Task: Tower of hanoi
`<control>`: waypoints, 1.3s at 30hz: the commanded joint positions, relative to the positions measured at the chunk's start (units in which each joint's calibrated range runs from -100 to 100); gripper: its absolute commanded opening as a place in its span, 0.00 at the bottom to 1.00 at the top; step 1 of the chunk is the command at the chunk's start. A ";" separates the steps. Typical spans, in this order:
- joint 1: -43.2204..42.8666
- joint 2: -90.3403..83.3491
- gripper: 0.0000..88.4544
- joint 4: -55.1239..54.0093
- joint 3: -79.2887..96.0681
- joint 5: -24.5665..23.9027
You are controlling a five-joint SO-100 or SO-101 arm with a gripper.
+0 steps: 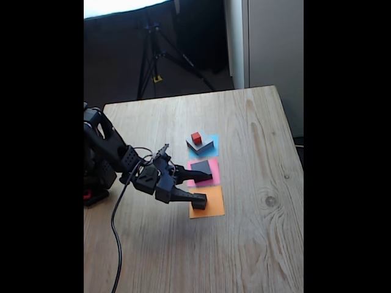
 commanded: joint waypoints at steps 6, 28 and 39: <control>-4.36 -29.61 0.00 25.50 3.64 0.87; -26.92 -39.83 0.04 122.22 -62.45 -10.00; -39.71 -38.93 0.00 138.49 -81.54 -16.86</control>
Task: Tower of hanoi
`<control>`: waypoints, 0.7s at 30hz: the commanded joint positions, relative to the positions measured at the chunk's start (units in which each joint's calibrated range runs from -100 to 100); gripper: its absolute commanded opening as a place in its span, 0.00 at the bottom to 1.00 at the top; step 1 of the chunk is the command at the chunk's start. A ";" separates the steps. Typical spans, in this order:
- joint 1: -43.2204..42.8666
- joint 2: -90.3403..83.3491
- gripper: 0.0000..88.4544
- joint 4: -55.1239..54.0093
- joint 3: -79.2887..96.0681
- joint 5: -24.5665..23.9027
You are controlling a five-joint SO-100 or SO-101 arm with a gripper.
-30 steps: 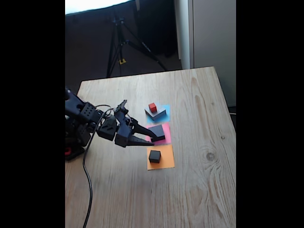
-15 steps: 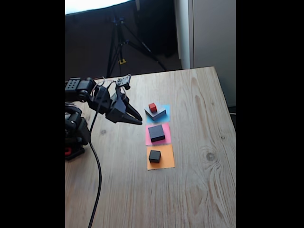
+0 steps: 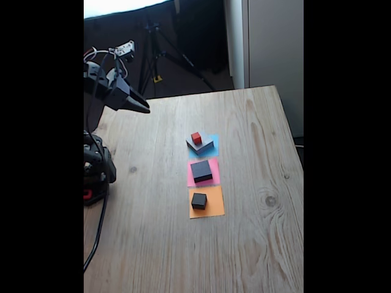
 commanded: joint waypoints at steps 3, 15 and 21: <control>-5.06 -0.72 0.01 2.46 -5.33 -2.09; -8.16 -5.34 0.15 1.65 9.67 8.44; -8.74 -5.57 0.23 -3.61 16.67 11.95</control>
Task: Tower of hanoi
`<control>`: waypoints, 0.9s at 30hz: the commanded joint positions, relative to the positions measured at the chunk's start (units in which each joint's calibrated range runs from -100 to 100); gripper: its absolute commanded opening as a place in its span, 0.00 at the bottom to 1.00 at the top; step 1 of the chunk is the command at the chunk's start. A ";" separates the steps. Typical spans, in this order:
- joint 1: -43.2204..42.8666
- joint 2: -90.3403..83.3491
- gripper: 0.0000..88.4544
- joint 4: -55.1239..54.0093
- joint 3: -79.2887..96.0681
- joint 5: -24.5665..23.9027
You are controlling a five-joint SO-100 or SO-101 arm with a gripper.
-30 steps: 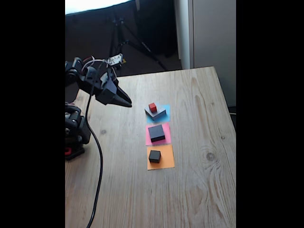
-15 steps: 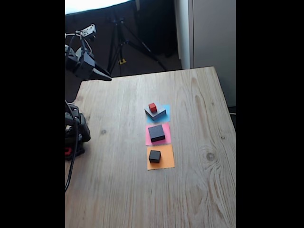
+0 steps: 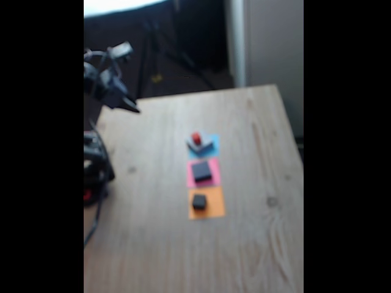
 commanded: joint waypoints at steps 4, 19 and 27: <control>-0.50 -0.55 0.26 -9.43 7.60 6.60; 1.92 0.81 0.43 -48.29 37.96 6.60; 2.51 4.45 0.44 -84.55 56.51 6.60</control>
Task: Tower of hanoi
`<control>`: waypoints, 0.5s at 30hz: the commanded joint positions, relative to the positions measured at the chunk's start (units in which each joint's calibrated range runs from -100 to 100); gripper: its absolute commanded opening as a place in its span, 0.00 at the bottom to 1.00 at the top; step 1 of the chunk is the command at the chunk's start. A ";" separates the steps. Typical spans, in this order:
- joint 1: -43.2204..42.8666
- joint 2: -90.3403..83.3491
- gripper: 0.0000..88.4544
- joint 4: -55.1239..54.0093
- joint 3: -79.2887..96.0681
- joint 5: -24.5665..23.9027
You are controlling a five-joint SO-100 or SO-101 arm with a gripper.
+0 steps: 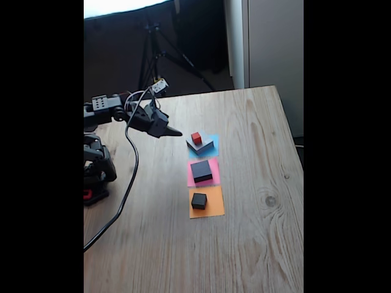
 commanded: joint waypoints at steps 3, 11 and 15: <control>0.71 1.52 0.43 -20.22 7.25 1.04; 0.71 9.16 0.44 -53.97 22.62 1.04; 0.38 14.39 0.44 -60.93 23.53 1.04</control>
